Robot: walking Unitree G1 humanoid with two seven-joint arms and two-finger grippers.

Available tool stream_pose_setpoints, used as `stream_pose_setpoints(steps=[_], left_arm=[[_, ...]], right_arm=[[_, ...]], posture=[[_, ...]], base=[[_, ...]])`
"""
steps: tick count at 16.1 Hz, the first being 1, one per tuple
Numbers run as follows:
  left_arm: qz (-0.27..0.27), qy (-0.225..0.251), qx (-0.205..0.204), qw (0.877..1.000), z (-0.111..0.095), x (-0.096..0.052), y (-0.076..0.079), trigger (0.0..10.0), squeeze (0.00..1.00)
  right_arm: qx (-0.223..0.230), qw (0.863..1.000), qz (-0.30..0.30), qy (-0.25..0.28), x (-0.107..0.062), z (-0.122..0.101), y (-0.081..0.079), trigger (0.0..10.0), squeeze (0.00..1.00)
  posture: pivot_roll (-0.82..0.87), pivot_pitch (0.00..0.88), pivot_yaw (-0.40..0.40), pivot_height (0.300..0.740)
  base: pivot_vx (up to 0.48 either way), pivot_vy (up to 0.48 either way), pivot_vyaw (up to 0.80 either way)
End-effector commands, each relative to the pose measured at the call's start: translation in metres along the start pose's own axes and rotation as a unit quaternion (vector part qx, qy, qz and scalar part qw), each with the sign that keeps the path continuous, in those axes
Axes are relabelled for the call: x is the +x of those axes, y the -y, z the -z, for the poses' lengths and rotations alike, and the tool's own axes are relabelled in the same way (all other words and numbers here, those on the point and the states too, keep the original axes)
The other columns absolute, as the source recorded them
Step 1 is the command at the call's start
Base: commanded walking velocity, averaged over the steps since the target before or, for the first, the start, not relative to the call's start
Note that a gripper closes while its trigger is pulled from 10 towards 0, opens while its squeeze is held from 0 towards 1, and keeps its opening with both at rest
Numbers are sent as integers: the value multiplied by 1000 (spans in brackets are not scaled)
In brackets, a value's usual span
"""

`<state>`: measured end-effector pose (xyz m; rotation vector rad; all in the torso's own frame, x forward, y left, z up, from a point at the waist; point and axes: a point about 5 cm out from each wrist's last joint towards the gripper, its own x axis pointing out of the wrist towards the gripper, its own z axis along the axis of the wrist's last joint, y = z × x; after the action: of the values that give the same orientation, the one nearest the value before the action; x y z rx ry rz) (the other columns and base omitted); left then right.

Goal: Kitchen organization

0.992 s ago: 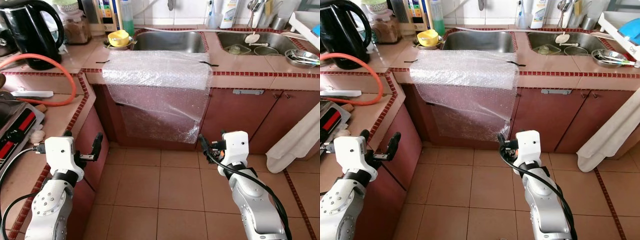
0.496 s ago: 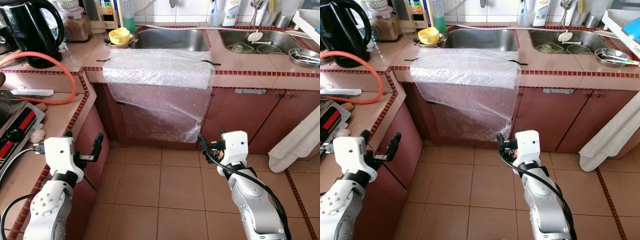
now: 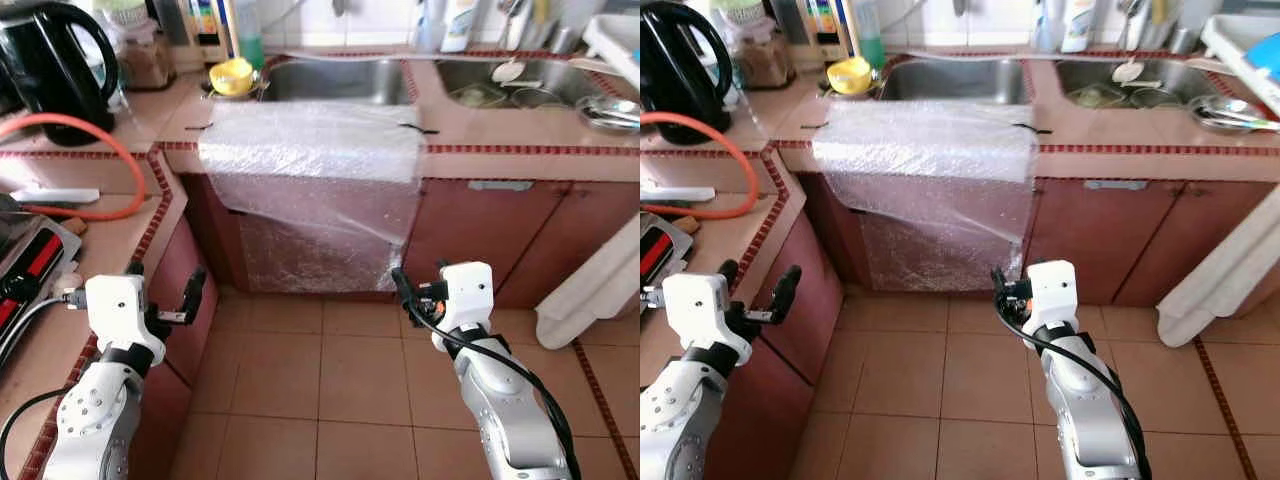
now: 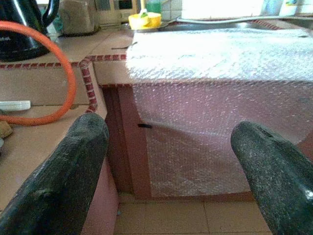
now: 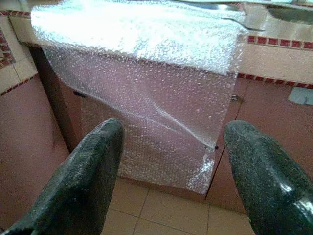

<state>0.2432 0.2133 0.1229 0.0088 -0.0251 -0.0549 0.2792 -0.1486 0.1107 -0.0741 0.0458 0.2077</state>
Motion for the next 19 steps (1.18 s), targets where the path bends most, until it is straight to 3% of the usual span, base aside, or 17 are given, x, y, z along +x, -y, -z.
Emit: stream_pose_setpoints(steps=[1,19], left_arm=[[-1,-2,5,1000,-1,-1,-4,10000,0],[7,-9,6,1000,0,-4,0,10000,0]], right_arm=[[0,1000,-1,7,0,-3,-1,10000,0],[4,1000,-4,8,0,-3,-2,10000,0]], posture=[[-111,99,61,740],[-107,109,63,740]], base=[[315,0,0],[358,0,0]])
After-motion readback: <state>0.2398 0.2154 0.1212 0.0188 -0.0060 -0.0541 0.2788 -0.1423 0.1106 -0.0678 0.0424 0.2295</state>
